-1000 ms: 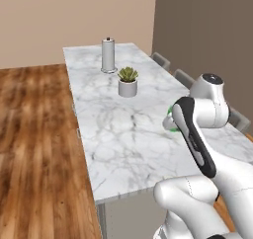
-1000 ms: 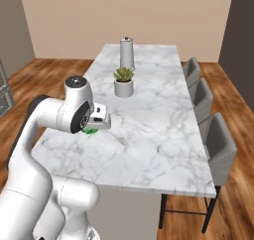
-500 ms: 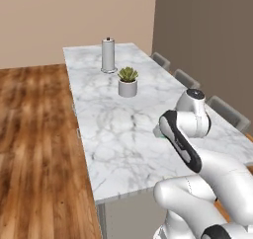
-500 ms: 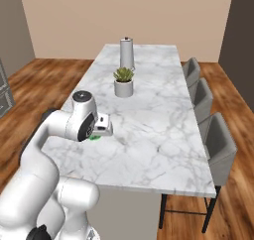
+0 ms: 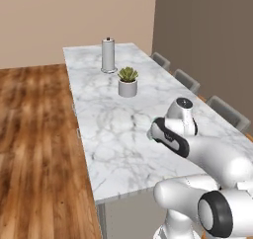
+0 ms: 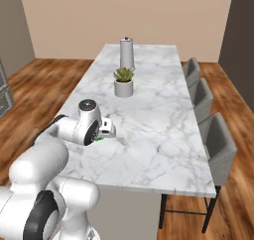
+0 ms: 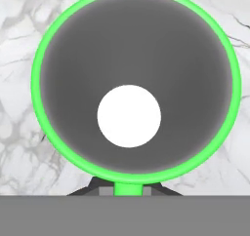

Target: Clear the mugs and bowl far away from the sink.

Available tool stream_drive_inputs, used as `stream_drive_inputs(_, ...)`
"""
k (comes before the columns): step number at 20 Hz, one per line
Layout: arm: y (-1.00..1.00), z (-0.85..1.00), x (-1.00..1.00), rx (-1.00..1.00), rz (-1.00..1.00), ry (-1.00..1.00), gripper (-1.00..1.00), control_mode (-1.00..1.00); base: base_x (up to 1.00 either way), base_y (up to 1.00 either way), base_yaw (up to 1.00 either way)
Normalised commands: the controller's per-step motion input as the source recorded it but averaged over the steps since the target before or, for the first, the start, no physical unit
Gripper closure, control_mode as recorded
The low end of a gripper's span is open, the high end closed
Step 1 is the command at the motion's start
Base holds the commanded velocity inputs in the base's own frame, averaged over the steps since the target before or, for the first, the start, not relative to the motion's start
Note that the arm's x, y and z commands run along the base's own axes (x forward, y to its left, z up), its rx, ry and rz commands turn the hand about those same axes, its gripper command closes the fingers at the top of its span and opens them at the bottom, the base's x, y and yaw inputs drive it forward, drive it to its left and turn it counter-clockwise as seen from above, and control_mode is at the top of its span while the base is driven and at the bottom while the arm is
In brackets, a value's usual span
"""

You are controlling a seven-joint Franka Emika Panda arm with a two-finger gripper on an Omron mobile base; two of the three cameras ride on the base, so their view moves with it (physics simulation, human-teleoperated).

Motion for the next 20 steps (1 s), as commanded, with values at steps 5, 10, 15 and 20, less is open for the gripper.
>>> stream_drive_inputs(5,0.00,-0.35,0.51,0.00,0.00,0.08,1.00,-1.00,0.00,0.00,0.00)
stream_drive_inputs(10,0.00,-0.31,0.42,0.00,0.00,0.12,1.00,-1.00,0.00,0.00,0.00)
stream_drive_inputs(15,0.01,-0.22,0.14,0.00,0.00,0.04,1.00,-1.00,0.00,0.00,0.00)
stream_drive_inputs(20,0.01,-0.41,0.14,0.00,0.00,0.00,1.00,-1.00,0.00,0.00,0.00)
